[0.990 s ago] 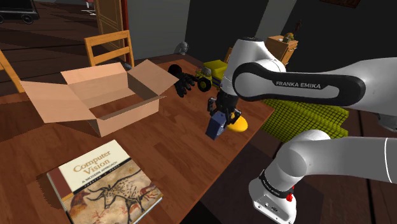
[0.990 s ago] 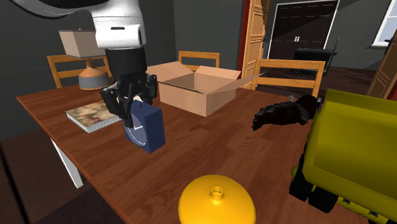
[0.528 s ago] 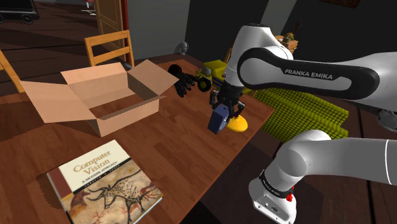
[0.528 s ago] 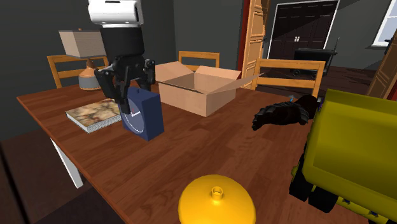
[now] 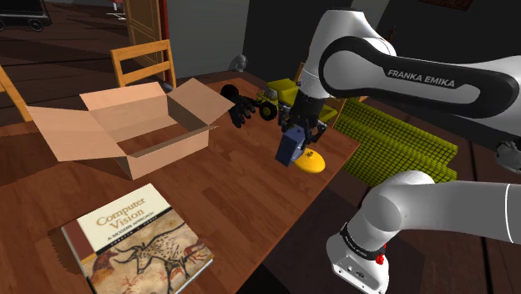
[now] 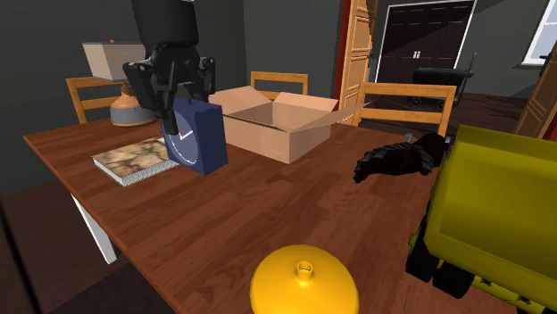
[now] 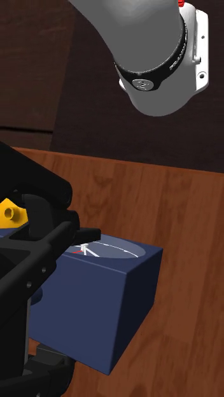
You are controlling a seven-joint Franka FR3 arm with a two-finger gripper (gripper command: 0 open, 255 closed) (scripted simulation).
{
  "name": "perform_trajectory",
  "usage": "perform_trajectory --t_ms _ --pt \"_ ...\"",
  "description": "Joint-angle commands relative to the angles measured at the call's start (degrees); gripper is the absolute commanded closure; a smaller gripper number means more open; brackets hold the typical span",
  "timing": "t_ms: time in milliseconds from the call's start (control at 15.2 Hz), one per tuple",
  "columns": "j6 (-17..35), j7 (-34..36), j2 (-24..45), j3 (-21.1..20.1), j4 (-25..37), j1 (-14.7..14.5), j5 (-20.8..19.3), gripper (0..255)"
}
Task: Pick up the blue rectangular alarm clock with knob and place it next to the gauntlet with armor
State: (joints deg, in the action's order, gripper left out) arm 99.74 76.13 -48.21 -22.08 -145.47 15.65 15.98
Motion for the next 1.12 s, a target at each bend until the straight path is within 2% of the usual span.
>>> perform_trajectory --t_ms 0,264,660,1056 --pt "-1.6 0.1 0.0 0.4 1.6 0.2 -0.4 255" --pt "-3.8 0.2 0.3 1.0 4.1 0.4 -0.9 255" --pt "1.7 -0.6 14.5 -0.5 12.9 4.9 -4.0 255" --pt "4.4 0.3 28.7 -2.3 24.0 8.5 -8.4 255"
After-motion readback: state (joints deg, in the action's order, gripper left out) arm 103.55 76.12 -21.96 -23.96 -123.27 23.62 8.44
